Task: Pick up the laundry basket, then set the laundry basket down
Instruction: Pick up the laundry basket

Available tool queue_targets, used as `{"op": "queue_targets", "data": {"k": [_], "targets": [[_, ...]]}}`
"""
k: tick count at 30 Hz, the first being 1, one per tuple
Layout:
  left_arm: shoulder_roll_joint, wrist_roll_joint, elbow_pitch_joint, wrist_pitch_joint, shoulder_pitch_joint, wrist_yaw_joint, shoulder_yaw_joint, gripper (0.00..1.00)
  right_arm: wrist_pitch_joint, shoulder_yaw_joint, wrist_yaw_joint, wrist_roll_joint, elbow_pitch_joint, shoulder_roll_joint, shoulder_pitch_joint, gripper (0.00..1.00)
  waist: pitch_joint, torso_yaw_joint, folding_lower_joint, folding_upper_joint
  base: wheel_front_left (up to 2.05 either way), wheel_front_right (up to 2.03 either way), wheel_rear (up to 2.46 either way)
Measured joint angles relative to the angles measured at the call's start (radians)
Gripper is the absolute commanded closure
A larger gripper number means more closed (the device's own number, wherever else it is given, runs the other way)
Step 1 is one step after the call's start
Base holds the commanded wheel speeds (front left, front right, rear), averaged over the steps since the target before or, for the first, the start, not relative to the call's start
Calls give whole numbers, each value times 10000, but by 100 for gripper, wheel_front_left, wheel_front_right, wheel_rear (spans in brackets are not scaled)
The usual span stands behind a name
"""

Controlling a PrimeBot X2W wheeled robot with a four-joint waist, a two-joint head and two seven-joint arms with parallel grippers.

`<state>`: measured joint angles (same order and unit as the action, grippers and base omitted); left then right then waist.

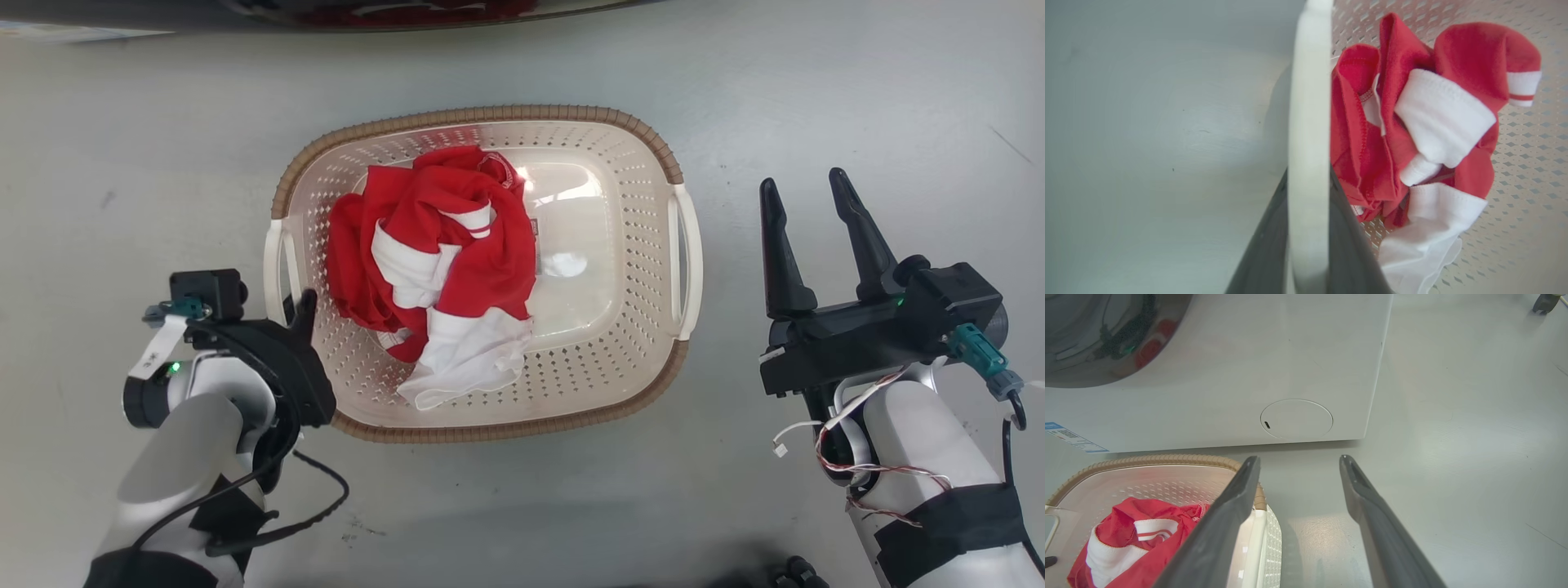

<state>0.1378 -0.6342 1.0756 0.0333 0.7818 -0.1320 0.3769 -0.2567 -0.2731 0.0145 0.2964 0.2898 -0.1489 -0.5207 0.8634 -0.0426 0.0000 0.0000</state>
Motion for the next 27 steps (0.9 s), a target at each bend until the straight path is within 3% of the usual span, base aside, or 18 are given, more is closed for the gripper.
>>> {"op": "queue_targets", "data": {"k": [1, 12, 27], "targets": [[-2, -8, 15, 35, -22, 0, 2, 0, 0, 4, -27, -21, 4, 2, -2, 0, -6, 0, 0, 0, 0, 0, 0], [127, -188, 159, 253, -141, 0, 203, 0, 0, 148, -67, -96, 176, 2, -5, 0, -146, 71, 2, 2, 0, 0, 0], [282, -230, -481, 1762, 99, 0, 391, 0, 0, 466, -148, -232, 658, -59, 54, 0, -1301, 396, 1, 1, 0, 0, 0]]}}
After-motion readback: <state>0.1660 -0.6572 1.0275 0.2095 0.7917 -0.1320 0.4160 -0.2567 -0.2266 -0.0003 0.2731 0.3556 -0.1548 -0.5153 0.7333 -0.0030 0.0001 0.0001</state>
